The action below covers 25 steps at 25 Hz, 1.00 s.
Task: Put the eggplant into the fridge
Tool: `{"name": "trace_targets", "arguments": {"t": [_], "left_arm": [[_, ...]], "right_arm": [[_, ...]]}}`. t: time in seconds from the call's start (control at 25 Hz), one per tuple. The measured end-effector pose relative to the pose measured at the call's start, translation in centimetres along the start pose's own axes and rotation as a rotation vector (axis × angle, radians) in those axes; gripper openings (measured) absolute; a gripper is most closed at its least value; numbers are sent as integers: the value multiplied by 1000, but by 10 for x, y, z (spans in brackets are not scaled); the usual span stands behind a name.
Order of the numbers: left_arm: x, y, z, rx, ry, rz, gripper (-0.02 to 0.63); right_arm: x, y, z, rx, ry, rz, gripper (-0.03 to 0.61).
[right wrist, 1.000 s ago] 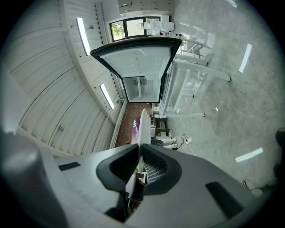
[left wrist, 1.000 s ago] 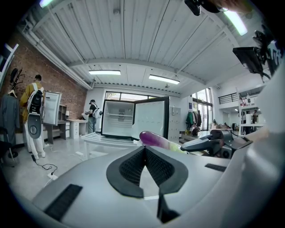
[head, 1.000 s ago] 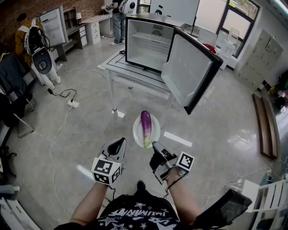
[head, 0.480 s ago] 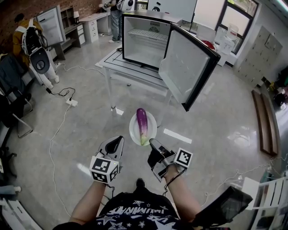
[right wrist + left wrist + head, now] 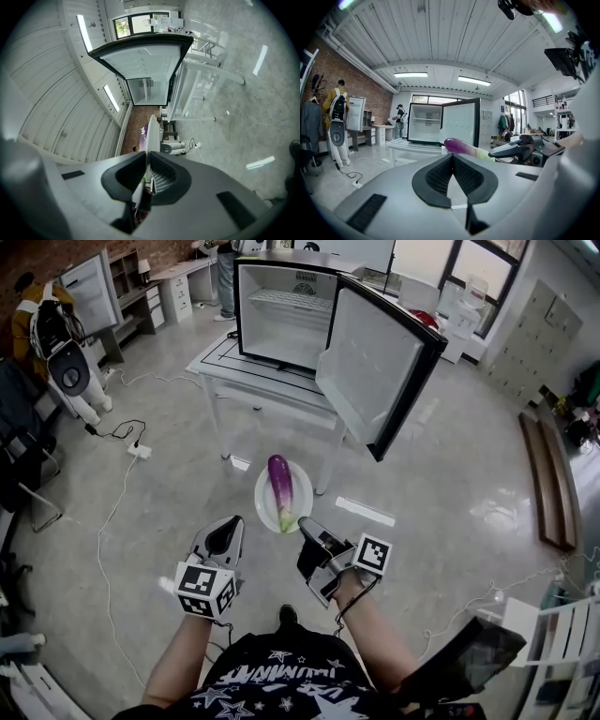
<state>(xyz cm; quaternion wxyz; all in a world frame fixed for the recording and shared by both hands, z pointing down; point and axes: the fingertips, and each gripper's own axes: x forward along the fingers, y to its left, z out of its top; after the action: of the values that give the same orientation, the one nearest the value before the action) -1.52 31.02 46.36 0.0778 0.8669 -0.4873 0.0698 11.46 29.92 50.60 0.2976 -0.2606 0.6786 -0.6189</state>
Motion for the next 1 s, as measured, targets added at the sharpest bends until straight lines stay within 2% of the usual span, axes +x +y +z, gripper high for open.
{"name": "trace_targets", "arguments": {"t": [0.52, 0.76, 1.0], "left_arm": [[44, 7, 3, 0, -11, 55, 9], [37, 18, -1, -15, -10, 95, 9], [62, 41, 0, -35, 6, 109, 9]], "right_arm": [[17, -9, 44, 10, 51, 27, 25], [21, -16, 41, 15, 75, 31, 25], [44, -26, 58, 31, 83, 24, 25]]}}
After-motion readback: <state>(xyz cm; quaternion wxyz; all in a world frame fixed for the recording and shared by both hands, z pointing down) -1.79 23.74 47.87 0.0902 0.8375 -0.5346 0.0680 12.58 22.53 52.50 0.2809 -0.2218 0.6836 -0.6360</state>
